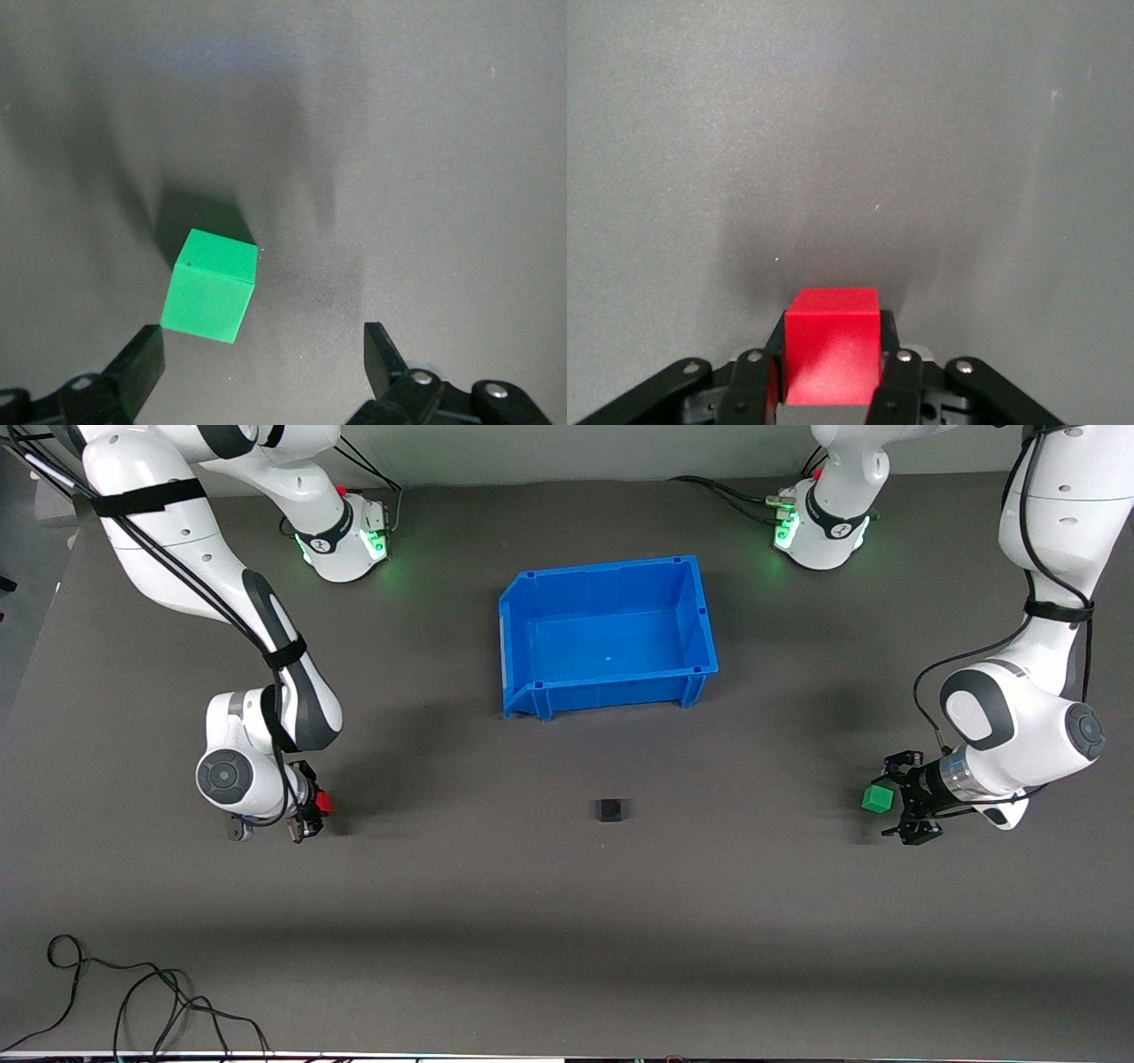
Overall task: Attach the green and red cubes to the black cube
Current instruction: 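Close the right gripper on the red cube while the left gripper grasps green, then carry the red cube with the right gripper toward the black cube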
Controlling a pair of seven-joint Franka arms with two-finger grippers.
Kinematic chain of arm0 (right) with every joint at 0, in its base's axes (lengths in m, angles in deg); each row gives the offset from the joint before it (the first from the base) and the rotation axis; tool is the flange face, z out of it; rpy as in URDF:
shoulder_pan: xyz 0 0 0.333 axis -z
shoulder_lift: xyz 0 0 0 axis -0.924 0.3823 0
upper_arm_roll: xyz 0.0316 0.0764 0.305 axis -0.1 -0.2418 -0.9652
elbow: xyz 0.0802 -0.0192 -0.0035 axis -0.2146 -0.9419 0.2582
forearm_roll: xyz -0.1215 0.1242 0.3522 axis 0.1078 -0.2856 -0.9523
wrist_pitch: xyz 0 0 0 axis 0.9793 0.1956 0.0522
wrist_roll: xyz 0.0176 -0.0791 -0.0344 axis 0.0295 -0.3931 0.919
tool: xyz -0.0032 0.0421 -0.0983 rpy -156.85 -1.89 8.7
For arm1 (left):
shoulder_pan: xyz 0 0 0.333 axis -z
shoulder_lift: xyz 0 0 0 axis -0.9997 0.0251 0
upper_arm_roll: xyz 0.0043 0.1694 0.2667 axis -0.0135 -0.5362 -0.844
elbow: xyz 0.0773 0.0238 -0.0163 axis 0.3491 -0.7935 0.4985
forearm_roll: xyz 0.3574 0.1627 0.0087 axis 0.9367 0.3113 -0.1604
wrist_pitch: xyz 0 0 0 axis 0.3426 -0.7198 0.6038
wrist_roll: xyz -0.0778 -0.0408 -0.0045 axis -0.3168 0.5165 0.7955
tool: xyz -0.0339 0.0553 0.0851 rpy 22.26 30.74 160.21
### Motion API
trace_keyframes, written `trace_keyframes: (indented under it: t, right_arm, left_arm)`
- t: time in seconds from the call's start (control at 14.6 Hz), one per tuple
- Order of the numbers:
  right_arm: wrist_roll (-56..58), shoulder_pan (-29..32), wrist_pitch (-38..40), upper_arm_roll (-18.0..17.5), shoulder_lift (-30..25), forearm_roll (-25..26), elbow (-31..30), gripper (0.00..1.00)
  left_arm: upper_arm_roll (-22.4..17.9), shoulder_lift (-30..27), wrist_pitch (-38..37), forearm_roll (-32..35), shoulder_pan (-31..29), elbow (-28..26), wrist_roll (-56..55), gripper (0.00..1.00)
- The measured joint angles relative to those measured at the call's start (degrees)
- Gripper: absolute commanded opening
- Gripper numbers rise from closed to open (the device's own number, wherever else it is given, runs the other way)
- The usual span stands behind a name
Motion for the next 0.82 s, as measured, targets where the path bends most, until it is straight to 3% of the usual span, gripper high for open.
trace_keyframes:
  t: [0.21, 0.41, 0.55, 0.75, 0.82]
  right_arm:
    - [0.0, -0.47, 1.26, -0.59, -0.02, 0.1, 1.5, 0.22]
    - [-0.81, -3.95, 11.84, -0.96, -0.16, -1.12, 8.91, 0.23]
    - [-1.0, -6.17, 17.39, -1.08, -0.31, -4.2, 14.02, 0.22]
    - [-1.75, -8.58, 18.49, -2.4, -0.08, -6.59, 16.93, 0.22]
    - [-3.09, -10.14, 18.39, -2.62, 0.38, -7.99, 18.21, 0.22]
  left_arm:
    - [-0.33, 0.52, -0.24, 0.0, -0.32, 0.0, 4.39, 1.0]
    - [-0.37, 1.59, -0.31, 0.0, -0.77, -0.02, 6.62, 0.97]
    - [-0.39, 2.09, -0.31, 0.0, -0.99, 0.0, 7.37, 0.82]
    - [-0.49, 2.26, -1.29, 0.0, -1.69, 0.05, 8.67, 0.28]
    - [-0.51, 2.26, -1.57, 0.0, -2.12, 0.12, 8.96, 0.21]
